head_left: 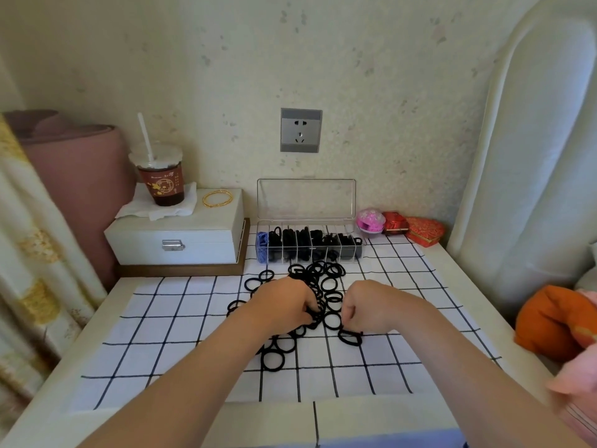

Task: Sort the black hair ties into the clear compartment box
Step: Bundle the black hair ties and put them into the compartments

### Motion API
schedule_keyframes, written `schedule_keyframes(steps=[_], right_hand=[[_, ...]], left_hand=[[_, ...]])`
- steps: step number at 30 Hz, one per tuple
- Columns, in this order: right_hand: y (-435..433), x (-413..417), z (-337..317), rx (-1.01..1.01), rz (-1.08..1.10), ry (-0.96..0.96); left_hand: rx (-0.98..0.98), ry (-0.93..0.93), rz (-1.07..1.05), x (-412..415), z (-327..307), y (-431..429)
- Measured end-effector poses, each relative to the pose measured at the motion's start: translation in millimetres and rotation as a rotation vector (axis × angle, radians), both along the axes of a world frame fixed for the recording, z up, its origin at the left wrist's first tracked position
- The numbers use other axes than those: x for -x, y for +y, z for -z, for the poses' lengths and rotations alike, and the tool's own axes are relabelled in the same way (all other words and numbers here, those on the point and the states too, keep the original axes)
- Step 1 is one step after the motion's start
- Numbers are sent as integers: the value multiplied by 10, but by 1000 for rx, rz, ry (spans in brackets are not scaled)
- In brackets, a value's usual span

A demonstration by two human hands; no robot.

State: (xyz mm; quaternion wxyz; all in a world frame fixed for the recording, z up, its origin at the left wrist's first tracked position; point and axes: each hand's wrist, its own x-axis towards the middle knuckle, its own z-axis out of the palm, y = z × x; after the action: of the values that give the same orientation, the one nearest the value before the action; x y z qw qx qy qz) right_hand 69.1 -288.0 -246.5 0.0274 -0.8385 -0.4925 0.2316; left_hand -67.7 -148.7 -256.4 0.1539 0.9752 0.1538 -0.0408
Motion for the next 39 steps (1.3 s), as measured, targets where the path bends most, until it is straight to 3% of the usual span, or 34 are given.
schedule_keyframes(steps=[9,16,21,29,33,35,37,39], right_hand=[[126,-116,-49,-304,40,118],[174,-142,30,-303,73,48],[162,-105,33,-146,-7,-6],[213,-164,111,-152,-52,-108],[199,-151,-6,-325,-8,41],[190,-104,-84,-409,71,241],[171,-52,-100,-404,126,476],[144,-21,-58,-306,111,521]], left_hand=[[-167,-20,56,-59,52,79],[208,-225,-98,12,-106,206],[285,-252,-156,44,-104,225],[409,-233,-196,72,-90,249],[371,-181,-234,66,-118,247],[369,-155,-249,57,-114,255],[388,-156,-266,48,-110,258],[411,-175,-285,37,-102,261]])
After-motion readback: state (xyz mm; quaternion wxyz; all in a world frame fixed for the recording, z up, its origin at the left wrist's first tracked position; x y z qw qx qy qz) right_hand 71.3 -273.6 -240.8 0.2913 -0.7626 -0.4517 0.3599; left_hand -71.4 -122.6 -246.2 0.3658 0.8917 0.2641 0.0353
